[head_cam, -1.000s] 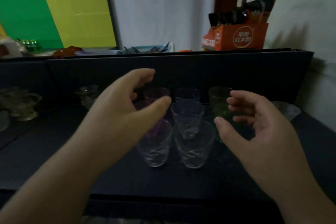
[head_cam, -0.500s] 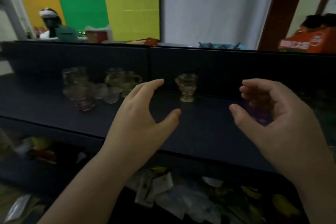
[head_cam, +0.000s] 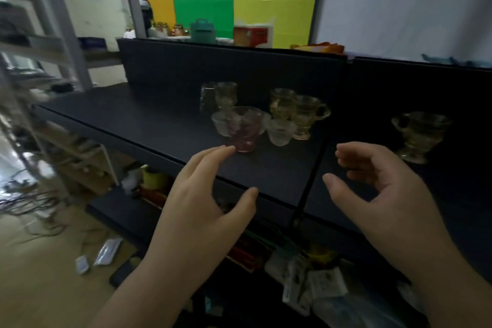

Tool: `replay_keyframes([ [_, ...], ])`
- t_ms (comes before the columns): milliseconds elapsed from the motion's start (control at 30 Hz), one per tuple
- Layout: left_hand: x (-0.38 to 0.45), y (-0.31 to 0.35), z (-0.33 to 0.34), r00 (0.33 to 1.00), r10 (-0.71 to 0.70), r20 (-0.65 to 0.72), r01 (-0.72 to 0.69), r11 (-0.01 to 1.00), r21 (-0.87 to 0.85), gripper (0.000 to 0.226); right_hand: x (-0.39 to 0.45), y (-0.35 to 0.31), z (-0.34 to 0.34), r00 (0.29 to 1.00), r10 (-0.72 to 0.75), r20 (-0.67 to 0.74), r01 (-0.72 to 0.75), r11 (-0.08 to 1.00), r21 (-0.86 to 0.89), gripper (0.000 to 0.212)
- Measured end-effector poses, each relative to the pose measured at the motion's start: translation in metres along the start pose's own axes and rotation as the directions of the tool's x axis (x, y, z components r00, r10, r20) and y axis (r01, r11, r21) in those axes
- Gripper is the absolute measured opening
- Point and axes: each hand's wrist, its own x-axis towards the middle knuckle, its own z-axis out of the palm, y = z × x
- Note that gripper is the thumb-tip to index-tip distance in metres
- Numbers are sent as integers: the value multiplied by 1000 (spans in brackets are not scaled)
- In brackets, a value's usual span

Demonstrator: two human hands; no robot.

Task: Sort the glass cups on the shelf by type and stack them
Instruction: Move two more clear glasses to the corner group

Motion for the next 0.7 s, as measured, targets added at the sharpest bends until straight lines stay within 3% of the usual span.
replay_keyframes([
  [200, 50, -69, -46, 992, -24, -124, 33, 997, 72, 66, 56, -13, 109, 996, -59, 61, 52, 993, 107, 39],
  [400, 108, -117, -67, 995, 5, -97, 2, 998, 67, 62, 95, -32, 181, 986, -87, 144, 80, 995, 53, 40],
  [700, 219, -196, -70, 974, 193, 117, -186, 980, -66, 64, 121, -52, 228, 995, -43, -93, 34, 995, -99, 43],
])
